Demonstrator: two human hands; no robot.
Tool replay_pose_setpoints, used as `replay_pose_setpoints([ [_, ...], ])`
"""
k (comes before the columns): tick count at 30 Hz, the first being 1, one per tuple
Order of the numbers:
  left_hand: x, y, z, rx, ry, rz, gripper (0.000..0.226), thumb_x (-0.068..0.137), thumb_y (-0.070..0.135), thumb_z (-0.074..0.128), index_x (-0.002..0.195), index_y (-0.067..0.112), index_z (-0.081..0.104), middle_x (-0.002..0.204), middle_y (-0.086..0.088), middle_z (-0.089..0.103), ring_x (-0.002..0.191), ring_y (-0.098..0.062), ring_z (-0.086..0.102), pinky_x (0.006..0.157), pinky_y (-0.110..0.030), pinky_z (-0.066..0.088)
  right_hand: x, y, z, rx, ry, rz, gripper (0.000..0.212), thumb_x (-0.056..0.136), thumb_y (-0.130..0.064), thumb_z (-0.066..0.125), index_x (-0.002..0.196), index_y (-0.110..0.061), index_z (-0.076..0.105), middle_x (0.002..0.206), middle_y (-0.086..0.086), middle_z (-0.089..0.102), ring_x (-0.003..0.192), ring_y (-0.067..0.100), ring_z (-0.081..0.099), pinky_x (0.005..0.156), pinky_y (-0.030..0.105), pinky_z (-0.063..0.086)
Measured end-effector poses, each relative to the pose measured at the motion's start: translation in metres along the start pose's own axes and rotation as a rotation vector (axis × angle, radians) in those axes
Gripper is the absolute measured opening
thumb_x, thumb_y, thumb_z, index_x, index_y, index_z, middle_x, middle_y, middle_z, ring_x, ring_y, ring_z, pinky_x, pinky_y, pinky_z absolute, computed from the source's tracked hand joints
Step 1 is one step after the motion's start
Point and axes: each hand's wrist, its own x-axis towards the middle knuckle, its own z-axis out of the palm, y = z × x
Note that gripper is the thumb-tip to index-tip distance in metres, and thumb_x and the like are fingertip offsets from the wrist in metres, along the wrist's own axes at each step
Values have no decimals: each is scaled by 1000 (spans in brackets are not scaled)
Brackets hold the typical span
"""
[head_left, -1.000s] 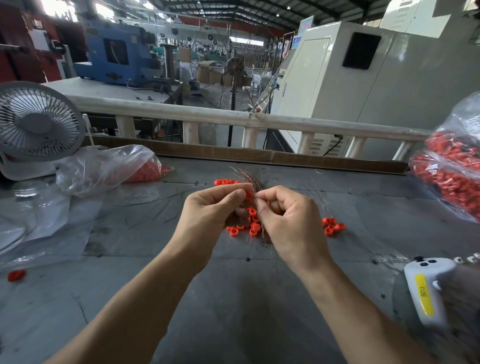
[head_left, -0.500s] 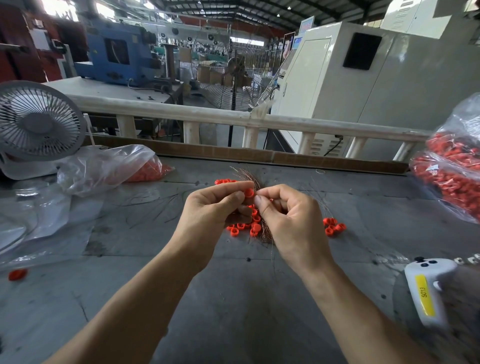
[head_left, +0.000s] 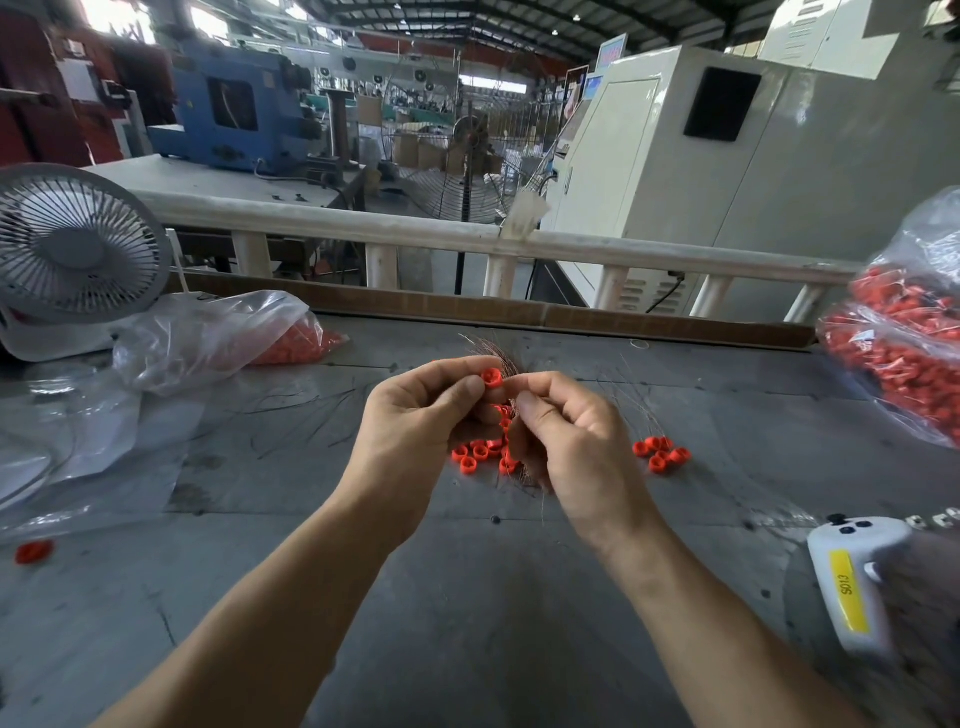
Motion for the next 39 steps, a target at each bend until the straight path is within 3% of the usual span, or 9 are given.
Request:
replay_pose_setpoints([
  [4, 0, -1, -1, 26, -15, 5, 21, 99, 8, 61, 104, 16, 80, 99, -17, 76, 82, -21, 71, 85, -40, 61, -1, 0, 0, 38, -22, 35, 22, 107, -11, 52, 104, -13, 73, 62, -13, 68, 53, -2, 62, 47, 9, 43],
  [9, 0, 0, -1, 35, -12, -10, 20, 101, 8, 59, 104, 13, 78, 95, -19, 76, 82, -25, 73, 73, -35, 60, -1, 3, 1, 19, -30, 58, 18, 107, -13, 54, 108, -21, 71, 72, 1, 75, 55, 13, 69, 42, 20, 44],
  [14, 1, 0, -1, 41, 13, -16, 18, 102, 5, 57, 105, 6, 75, 98, -24, 75, 82, -29, 73, 77, -39, 62, 5, 11, -7, -154, -45, 64, 14, 105, -21, 59, 105, -28, 70, 87, -2, 79, 73, 14, 75, 51, 23, 49],
  [20, 2, 3, -6, 58, 60, -32, 18, 102, 2, 55, 105, 4, 73, 94, -19, 77, 80, -27, 72, 73, -33, 62, 29, 25, -51, -561, 377, 51, 14, 92, -20, 68, 82, -30, 72, 78, -8, 76, 75, 15, 73, 72, 34, 59],
  [22, 2, 4, -7, 67, 84, -39, 19, 103, 2, 54, 105, 3, 73, 92, -17, 77, 79, -26, 72, 75, -34, 63, 33, 33, -70, -743, 428, 118, 17, 90, -22, 68, 76, -31, 71, 75, -12, 73, 77, 15, 71, 72, 33, 57],
  [27, 0, 5, -4, 78, 129, -52, 19, 102, 1, 54, 104, 1, 73, 90, -16, 76, 77, -26, 70, 77, -36, 63, 33, 50, -77, -871, 251, 255, 21, 84, -29, 75, 68, -41, 71, 65, -15, 69, 68, 12, 67, 67, 32, 56],
  [31, 0, 6, -3, 82, 144, -58, 19, 102, 0, 54, 105, 0, 72, 90, -16, 75, 76, -26, 69, 76, -35, 62, 32, 50, -70, -873, 131, 234, 23, 82, -32, 84, 65, -40, 70, 70, -18, 69, 68, 1, 63, 56, 22, 42],
  [34, 0, 6, -2, 86, 142, -60, 18, 102, 0, 54, 105, 0, 72, 87, -15, 75, 74, -25, 67, 73, -34, 62, 31, 50, -64, -927, 75, 216, 23, 83, -31, 84, 68, -40, 69, 75, -19, 68, 73, -2, 61, 60, 22, 43],
  [39, 0, 6, -2, 85, 141, -65, 18, 102, 0, 55, 105, 0, 72, 86, -14, 75, 73, -23, 67, 71, -32, 61, 33, 53, -61, -930, 84, 187, 23, 85, -27, 82, 68, -37, 69, 82, -13, 73, 84, 10, 67, 74, 28, 50],
])
